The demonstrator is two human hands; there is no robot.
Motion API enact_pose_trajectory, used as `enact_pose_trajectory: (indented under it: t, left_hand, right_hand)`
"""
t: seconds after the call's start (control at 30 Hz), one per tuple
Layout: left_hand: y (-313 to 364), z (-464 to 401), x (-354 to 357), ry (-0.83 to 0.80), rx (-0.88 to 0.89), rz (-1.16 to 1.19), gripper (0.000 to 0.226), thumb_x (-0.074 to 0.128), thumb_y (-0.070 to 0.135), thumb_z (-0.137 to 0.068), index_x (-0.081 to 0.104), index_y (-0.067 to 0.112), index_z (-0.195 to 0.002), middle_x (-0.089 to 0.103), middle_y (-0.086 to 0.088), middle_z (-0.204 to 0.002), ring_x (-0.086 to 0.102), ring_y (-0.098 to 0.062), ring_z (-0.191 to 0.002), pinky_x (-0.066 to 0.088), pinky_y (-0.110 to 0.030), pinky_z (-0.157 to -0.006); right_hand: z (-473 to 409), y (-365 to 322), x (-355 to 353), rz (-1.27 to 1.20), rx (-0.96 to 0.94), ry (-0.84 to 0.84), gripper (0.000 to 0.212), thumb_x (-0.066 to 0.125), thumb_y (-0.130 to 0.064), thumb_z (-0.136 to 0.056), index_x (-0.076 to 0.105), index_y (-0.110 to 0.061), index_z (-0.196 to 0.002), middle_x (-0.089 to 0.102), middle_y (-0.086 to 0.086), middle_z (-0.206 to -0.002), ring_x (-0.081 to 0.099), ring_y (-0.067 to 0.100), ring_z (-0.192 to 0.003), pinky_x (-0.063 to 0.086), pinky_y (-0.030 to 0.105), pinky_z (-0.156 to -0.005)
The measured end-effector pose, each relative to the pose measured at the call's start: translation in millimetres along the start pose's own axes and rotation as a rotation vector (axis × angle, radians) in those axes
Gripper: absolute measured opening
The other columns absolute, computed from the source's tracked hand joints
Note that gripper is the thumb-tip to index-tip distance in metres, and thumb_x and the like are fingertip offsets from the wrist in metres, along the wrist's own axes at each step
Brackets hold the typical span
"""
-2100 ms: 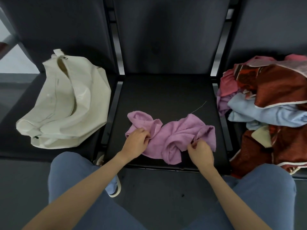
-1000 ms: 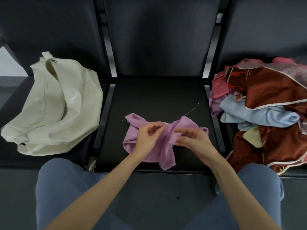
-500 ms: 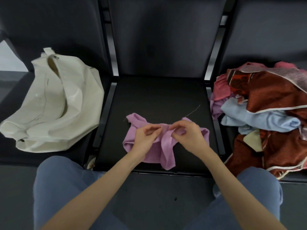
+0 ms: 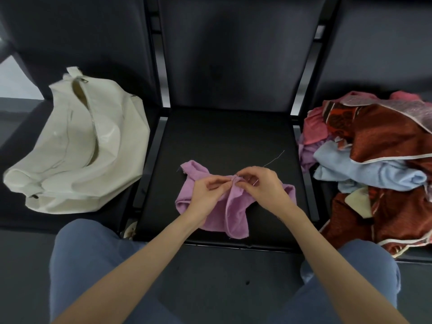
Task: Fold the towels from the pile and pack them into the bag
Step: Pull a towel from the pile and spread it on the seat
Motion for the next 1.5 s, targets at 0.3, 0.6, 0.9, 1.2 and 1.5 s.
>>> enact_pose_trajectory:
  t: [0.3,0.6,0.9,1.2,1.5]
  left_hand:
    - [-38.4,5.3,-57.9,0.069,0.310,-0.782,0.015,0.074,0.012,-0.082,0.077,0.018,-0.095,0.074,0.011,-0.089,0.067,-0.002,-0.077,0.049,-0.011,-0.071]
    - [-55.6,23.3,-79.9,0.207,0.125,-0.930,0.010,0.077,0.026,-0.076,0.075,0.018,-0.081,0.070,0.003,-0.076,0.064,-0.016,-0.069,0.050,-0.030,-0.060]
    - [-35.3,26.3,-72.8,0.171,-0.235,-0.586,0.015,0.068,0.005,-0.080,0.077,0.011,-0.091,0.074,-0.005,-0.079,0.069,-0.018,-0.077,0.056,-0.033,-0.077]
    - [84.1,4.0,-81.5,0.250,-0.058,-0.674,0.004,0.067,0.012,-0.085,0.071,0.011,-0.086,0.068,-0.004,-0.070,0.065,-0.016,-0.063,0.050,-0.023,-0.055]
    - [220.0,17.3,-59.1,0.522,0.399,-0.262,0.010,0.062,0.007,-0.088,0.071,0.010,-0.084,0.068,-0.007,-0.075,0.068,-0.028,-0.065,0.058,-0.037,-0.055]
  right_hand:
    - [13.4,7.1,-16.3,-0.100,0.066,0.217,0.008,0.067,-0.018,-0.088,0.064,-0.024,-0.093,0.062,-0.013,-0.085,0.059,-0.003,-0.075,0.047,0.011,-0.066]
    - [25.7,5.8,-39.8,-0.234,0.115,0.402,0.005,0.067,-0.015,-0.088,0.068,-0.011,-0.091,0.067,-0.004,-0.078,0.063,0.006,-0.073,0.049,0.011,-0.065]
    - [43.4,8.4,-69.3,-0.218,0.195,0.706,0.008,0.063,-0.013,-0.090,0.066,-0.008,-0.095,0.063,-0.005,-0.079,0.058,0.004,-0.071,0.045,0.008,-0.064]
    - [71.9,-17.6,-134.1,-0.360,0.105,1.080,0.006,0.062,-0.019,-0.093,0.062,-0.013,-0.090,0.063,0.000,-0.081,0.056,0.005,-0.070,0.041,0.004,-0.063]
    - [86.1,-46.5,-161.5,-0.438,0.060,1.343,0.012,0.060,-0.017,-0.094,0.058,-0.005,-0.092,0.053,0.005,-0.090,0.043,-0.002,-0.076,0.037,0.006,-0.075]
Point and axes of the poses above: each hand's wrist, its own z-axis away from the middle knuckle, its own x-axis out of the palm, y = z × x, the point moved 2 cm from there along -z, towards the middle knuckle
